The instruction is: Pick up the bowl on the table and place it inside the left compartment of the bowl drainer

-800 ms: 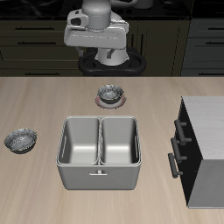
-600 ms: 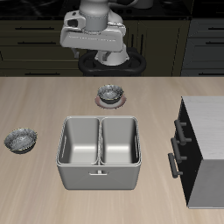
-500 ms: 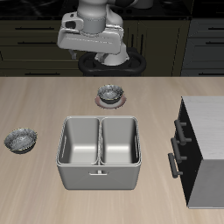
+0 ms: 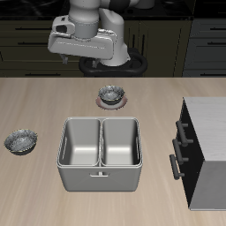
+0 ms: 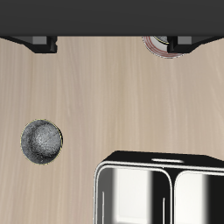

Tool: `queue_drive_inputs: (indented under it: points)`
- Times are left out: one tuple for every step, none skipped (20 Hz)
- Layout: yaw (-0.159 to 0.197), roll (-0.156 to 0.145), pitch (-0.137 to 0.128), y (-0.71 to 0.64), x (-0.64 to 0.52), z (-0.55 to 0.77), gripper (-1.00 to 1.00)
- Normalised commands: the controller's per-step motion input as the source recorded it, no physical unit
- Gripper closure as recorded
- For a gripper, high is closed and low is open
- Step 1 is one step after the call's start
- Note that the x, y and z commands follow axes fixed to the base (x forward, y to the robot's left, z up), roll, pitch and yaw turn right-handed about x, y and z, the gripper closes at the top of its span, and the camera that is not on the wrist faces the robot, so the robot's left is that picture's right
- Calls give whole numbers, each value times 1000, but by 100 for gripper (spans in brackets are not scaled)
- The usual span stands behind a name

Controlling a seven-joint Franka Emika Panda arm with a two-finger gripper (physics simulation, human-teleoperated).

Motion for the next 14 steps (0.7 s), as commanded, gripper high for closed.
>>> queue_drive_inputs:
  points:
    - [2, -21, -11, -109, 55, 22, -100]
    - [41, 16, -37, -138, 109, -4, -100]
    - [22, -9, -10, -130, 77, -3, -100]
    - [3, 14, 1, -96, 101, -27, -100]
    - [67, -19, -38, -114, 71, 19, -100]
    - [26, -40, -39, -331, 158, 20, -100]
    - [-41, 47, 13, -145, 38, -15, -100]
    - [48, -4, -31, -189, 44, -21, -100]
    - [76, -82, -33, -395, 81, 34, -100]
    - [-9, 46, -24, -197, 91, 15, -100]
    - [61, -14, -24, -209, -12, 21, -100]
    - [10, -33, -37, -304, 42, 56, -100]
    - [-4, 42, -18, -204, -3, 44, -100]
    - [7, -18, -6, -370, 130, 9, -100]
